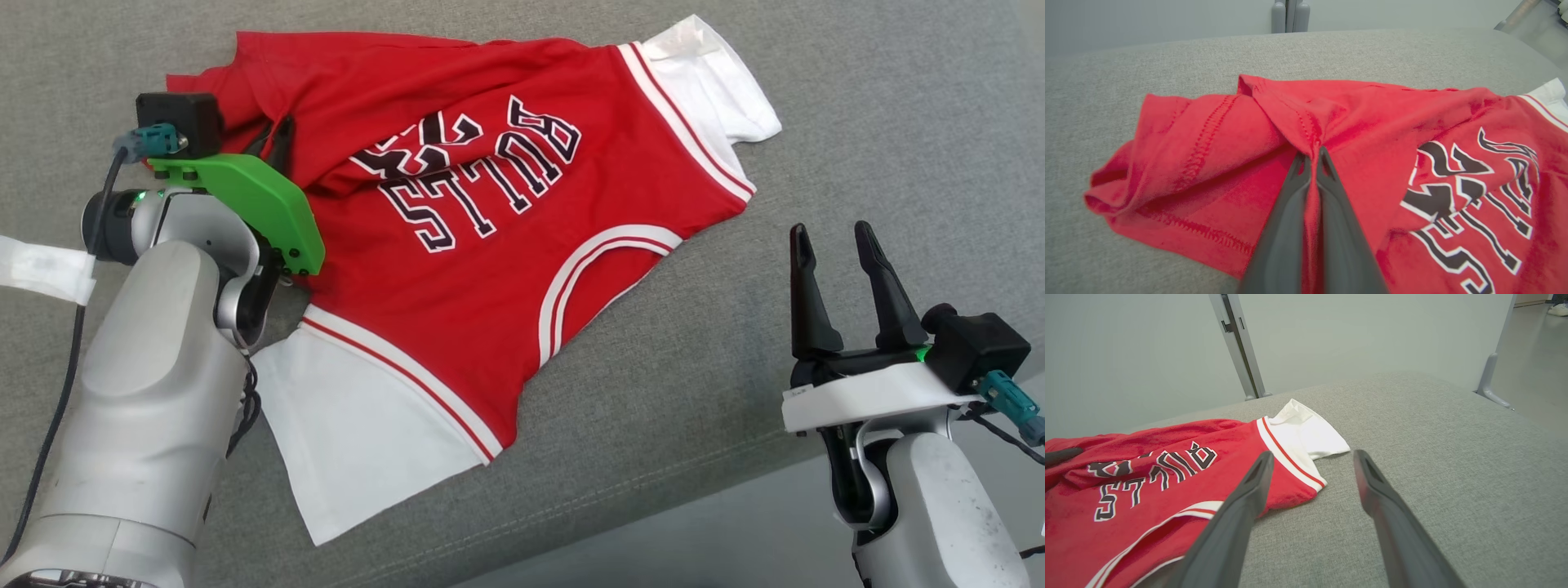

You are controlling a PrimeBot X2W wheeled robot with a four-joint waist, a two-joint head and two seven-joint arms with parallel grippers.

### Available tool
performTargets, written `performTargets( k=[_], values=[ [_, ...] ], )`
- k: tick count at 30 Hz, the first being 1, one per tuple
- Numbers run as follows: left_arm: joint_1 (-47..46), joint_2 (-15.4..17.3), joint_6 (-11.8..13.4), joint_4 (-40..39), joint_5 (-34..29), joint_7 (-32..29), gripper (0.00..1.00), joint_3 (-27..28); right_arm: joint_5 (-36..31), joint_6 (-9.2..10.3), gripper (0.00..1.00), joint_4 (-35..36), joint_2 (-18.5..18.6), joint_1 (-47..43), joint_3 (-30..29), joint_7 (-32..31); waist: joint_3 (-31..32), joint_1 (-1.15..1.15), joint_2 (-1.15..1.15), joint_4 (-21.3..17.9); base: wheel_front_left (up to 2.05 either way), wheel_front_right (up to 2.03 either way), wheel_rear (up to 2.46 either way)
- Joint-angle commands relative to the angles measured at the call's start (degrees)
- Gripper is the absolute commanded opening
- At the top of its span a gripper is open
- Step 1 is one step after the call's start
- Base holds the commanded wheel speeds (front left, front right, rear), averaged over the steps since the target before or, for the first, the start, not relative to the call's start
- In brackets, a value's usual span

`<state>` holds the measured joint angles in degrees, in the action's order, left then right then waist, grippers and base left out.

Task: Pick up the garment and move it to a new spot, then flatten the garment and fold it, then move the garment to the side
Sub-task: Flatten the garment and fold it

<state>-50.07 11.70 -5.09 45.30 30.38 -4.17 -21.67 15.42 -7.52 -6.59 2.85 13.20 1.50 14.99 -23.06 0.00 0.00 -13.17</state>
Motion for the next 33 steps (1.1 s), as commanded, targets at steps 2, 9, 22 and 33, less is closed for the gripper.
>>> performTargets(
  k=[2, 9, 22, 33],
  values=[
    [1.5, 0.2, 0.2, -1.1, 0.0, 1.0, 0.00, 0.2, -0.6, 0.06, 1.00, 0.2, 0.1, 0.4, -0.3, 0.3, 0.2, 0.00, 0.00, 0.9, 0.00, 0.00, 0.00],
    [8.8, 0.8, 1.6, -7.9, 1.1, 2.6, 0.00, 0.4, -0.9, 0.06, 1.00, 0.3, 0.1, -0.5, -0.9, 0.3, 1.0, 0.00, 0.00, 2.3, 0.00, 0.00, 0.00],
    [23.3, 0.9, 6.4, -22.3, 2.8, 1.5, 0.00, 0.1, -1.5, 0.06, 1.00, 0.3, 0.1, -0.9, -1.6, -0.1, 2.3, 0.00, 0.00, 4.3, 0.00, 0.00, 0.00],
    [28.8, 1.3, 10.1, -27.3, 2.3, 3.8, 1.00, 0.7, -1.9, 0.06, 1.00, 0.0, 0.1, -0.6, -1.7, -0.5, 4.2, 0.00, 0.00, 4.8, 0.00, 0.00, 0.00]
  ],
)
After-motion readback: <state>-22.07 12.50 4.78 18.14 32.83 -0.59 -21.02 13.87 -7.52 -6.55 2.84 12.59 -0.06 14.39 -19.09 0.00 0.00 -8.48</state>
